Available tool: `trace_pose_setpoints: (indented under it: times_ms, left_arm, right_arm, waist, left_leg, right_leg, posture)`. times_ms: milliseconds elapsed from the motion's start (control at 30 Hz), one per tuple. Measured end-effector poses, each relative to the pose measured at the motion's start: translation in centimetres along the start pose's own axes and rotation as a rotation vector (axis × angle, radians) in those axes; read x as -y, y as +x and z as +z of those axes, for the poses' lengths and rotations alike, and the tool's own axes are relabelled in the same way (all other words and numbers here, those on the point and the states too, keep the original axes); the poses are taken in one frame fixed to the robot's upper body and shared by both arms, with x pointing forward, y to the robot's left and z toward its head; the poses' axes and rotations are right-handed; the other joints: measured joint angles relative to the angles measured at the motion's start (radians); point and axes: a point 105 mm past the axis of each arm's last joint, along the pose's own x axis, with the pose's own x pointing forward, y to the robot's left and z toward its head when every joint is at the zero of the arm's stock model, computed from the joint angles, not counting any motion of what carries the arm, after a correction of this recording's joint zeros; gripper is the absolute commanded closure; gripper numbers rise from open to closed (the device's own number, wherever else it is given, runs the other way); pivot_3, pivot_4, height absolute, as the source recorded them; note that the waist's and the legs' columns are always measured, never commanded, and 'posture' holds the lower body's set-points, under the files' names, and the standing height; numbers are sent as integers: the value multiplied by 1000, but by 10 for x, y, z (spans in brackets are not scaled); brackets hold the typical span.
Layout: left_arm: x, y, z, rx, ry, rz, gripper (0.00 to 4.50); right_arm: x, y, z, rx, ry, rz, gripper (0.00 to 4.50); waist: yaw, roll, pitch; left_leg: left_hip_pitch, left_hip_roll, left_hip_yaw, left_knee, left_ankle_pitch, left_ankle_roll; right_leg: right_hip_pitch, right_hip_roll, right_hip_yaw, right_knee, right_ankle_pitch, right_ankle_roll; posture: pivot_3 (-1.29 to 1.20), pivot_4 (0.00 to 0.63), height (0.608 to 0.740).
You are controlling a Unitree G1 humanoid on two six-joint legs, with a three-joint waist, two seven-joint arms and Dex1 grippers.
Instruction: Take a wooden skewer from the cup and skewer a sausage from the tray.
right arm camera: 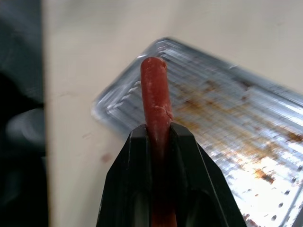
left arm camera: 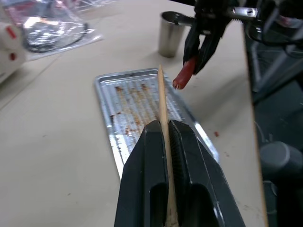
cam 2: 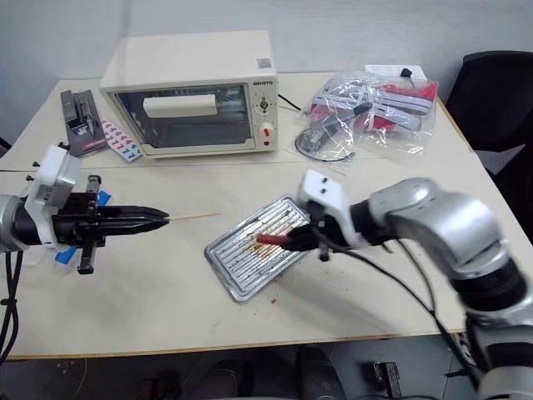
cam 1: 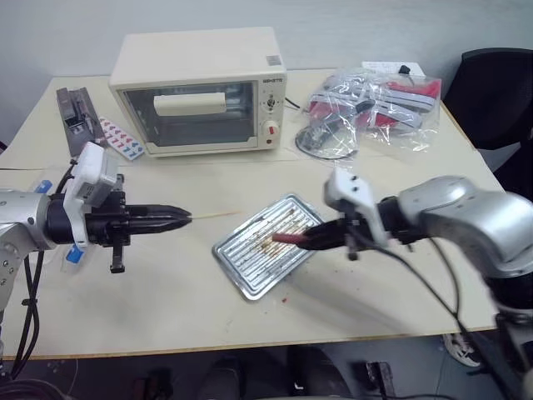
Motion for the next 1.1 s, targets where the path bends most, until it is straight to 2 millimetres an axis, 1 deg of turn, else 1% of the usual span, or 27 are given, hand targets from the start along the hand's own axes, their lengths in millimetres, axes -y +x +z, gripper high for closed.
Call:
trace_pose_setpoints:
  times_ms: [33,133,300,433,700,1100]
  left_arm:
    - [2,2,1,1,-4,-33,4500]
    - [11,10,3,-2,-8,-133,4500]
    - [19,23,6,2,15,-215,4500]
    - [19,31,7,22,20,-241,4500]
    - [15,29,5,31,0,-230,4500]
    - [14,30,12,39,28,-226,4500]
  right_arm:
    - [-4,-7,5,12,-1,29,4271]
    - [-10,-16,12,29,22,86,4271]
    - [-11,-17,11,34,65,111,4271]
    - [-14,-16,10,33,78,127,4271]
    - [-15,-16,8,49,90,122,4271]
    - [-19,-14,7,54,85,129,4271]
  waist:
    - [-2,0,0]
    - [1,0,0]
    - [6,0,0]
    - [6,0,0]
    - [6,0,0]
    - [6,0,0]
  left_leg:
    - [1,0,0,0,0,0]
    - [0,1,0,0,0,0]
    - [0,0,0,1,0,0]
    - [0,0,0,1,0,0]
    - [0,0,0,1,0,-1]
    - [0,0,0,2,0,-1]
  right_leg:
    - [0,0,0,1,0,0]
    - [0,0,0,1,0,0]
    - [0,0,0,1,0,0]
    - [0,0,0,1,0,0]
    - [0,0,0,1,0,0]
    - [0,0,0,1,0,0]
  posture:
    - [0,150,740]
    - [0,150,740]
    - [0,150,740]
    - [0,150,740]
    - [0,150,740]
    - [0,150,740]
